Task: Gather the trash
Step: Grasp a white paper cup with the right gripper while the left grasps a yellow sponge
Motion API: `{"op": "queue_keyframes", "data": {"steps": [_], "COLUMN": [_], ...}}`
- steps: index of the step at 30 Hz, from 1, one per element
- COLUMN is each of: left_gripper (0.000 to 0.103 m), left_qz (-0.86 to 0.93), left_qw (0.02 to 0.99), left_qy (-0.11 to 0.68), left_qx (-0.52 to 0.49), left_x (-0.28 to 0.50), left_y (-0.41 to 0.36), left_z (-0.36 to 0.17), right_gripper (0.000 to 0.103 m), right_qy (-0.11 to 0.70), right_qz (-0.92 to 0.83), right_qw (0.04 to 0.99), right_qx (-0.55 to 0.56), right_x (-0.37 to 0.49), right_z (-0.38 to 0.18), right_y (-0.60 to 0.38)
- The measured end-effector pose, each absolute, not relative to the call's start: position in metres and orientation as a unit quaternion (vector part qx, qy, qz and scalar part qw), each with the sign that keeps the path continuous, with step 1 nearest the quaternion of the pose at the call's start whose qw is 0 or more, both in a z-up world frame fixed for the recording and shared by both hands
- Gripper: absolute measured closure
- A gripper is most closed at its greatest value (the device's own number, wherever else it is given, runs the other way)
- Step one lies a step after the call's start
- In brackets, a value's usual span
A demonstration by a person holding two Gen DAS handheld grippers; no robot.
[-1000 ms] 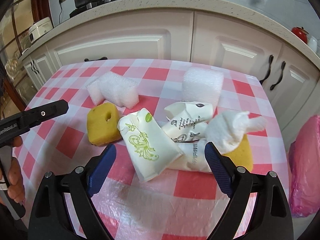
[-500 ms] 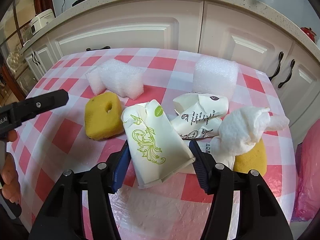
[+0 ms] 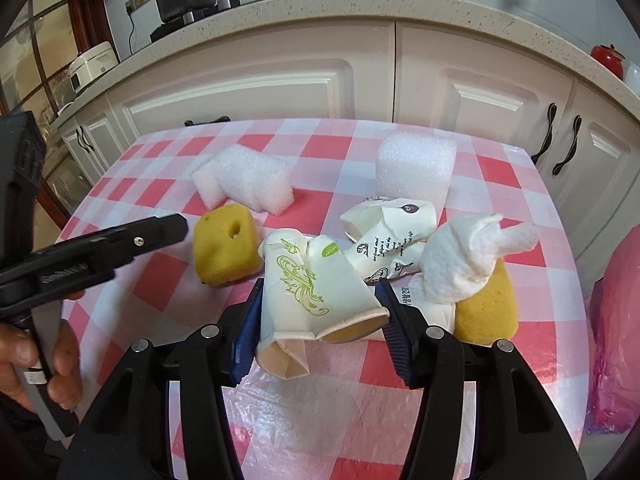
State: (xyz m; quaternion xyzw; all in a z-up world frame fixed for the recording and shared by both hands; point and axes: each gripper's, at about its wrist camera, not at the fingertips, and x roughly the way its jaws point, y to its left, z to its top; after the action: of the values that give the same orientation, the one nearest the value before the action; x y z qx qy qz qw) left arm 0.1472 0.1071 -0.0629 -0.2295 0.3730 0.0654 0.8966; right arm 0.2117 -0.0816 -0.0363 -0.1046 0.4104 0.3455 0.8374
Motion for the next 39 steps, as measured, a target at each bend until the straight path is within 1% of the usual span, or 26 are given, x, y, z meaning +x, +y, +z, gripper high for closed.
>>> {"op": "queue_keyframes", "data": {"steps": [10, 12, 20, 31, 33, 35, 36, 39], "left_gripper": [0.046, 0.044, 0.044, 0.044, 0.039, 0.037, 0.033, 0.030], "left_qz": [0.061, 0.059, 0.052, 0.057, 0.059, 0.064, 0.065, 0.073], "left_qw": [0.895, 0.895, 0.897, 0.891, 0.890, 0.888, 0.888, 0.886], "left_qy": [0.380, 0.382, 0.383, 0.403, 0.406, 0.413, 0.414, 0.419], "left_qx": [-0.225, -0.224, -0.215, -0.203, -0.201, -0.192, -0.190, -0.185], "left_x": [0.153, 0.155, 0.162, 0.178, 0.182, 0.187, 0.189, 0.195], "left_y": [0.099, 0.096, 0.085, 0.078, 0.077, 0.074, 0.073, 0.069], "left_z": [-0.066, -0.067, -0.064, -0.074, -0.076, -0.078, -0.078, -0.079], "right_gripper": [0.051, 0.051, 0.051, 0.051, 0.051, 0.051, 0.051, 0.051], "right_qy": [0.403, 0.401, 0.394, 0.388, 0.388, 0.388, 0.388, 0.388], "right_qz": [0.348, 0.347, 0.329, 0.300, 0.291, 0.283, 0.278, 0.266], "right_qw": [0.842, 0.844, 0.855, 0.869, 0.873, 0.876, 0.877, 0.882], "right_qx": [-0.086, -0.085, -0.073, -0.059, -0.054, -0.051, -0.048, -0.043], "right_x": [0.201, 0.198, 0.202, 0.206, 0.206, 0.208, 0.209, 0.211], "right_z": [-0.020, -0.017, -0.008, 0.001, 0.002, 0.003, 0.003, 0.004], "right_y": [-0.108, -0.115, -0.142, -0.185, -0.196, -0.206, -0.212, -0.225]}}
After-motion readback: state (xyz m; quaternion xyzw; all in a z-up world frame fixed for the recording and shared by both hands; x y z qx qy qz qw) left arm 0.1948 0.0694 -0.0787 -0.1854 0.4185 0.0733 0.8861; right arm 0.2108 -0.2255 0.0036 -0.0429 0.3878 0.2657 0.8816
